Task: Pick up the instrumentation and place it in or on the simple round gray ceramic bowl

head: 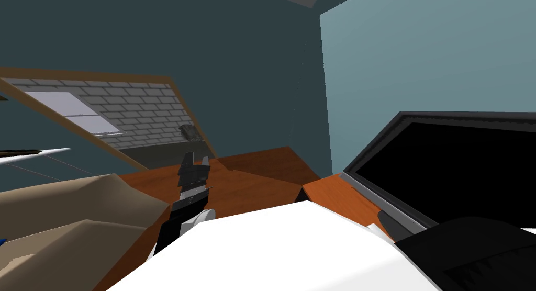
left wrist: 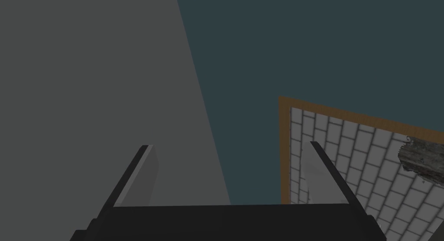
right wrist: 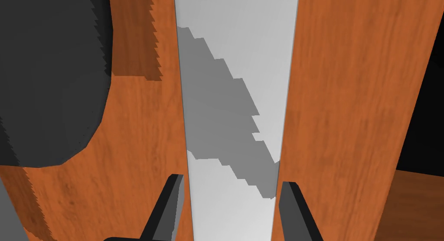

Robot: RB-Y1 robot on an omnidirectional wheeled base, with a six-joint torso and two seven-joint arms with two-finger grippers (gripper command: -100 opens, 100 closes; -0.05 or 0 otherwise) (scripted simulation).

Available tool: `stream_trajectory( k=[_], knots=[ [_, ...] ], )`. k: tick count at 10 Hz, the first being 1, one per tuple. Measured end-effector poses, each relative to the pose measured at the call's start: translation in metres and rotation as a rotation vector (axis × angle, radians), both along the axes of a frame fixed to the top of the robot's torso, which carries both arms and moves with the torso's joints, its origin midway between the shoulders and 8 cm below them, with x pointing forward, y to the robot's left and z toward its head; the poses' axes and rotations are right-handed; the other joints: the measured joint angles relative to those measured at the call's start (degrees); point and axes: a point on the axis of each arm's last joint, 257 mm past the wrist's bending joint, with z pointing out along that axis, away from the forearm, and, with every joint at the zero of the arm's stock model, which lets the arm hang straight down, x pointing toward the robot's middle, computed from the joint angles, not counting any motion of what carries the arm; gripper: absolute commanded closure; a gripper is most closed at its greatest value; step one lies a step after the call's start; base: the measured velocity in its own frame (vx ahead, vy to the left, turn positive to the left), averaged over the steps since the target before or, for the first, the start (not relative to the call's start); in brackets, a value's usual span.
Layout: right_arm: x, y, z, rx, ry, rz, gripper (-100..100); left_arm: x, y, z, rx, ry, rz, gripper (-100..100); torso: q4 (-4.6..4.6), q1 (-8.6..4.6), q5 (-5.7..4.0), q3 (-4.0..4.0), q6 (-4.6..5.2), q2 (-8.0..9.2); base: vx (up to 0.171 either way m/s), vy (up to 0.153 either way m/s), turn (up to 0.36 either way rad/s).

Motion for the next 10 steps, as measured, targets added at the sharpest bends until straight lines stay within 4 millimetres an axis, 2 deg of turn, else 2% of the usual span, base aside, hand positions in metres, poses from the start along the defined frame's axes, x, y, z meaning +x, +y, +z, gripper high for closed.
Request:
stream_trajectory(
  k=[9,10],
  knots=[
    [0.000,0.018,0.016,0.076,0.011,-0.077,100,0.000,0.000,0.000,0.000,0.000,0.000,0,0.05,-0.13,0.01,0.12,0.06,0.19,-0.243,0.005,-0.003],
    [0.000,0.020,0.018,0.084,0.012,-0.087,100,0.000,0.000,0.000,0.000,0.000,0.000,0,0.07,-0.07,0.00,0.14,0.05,0.20,-0.109,0.012,-0.016]
  ],
)
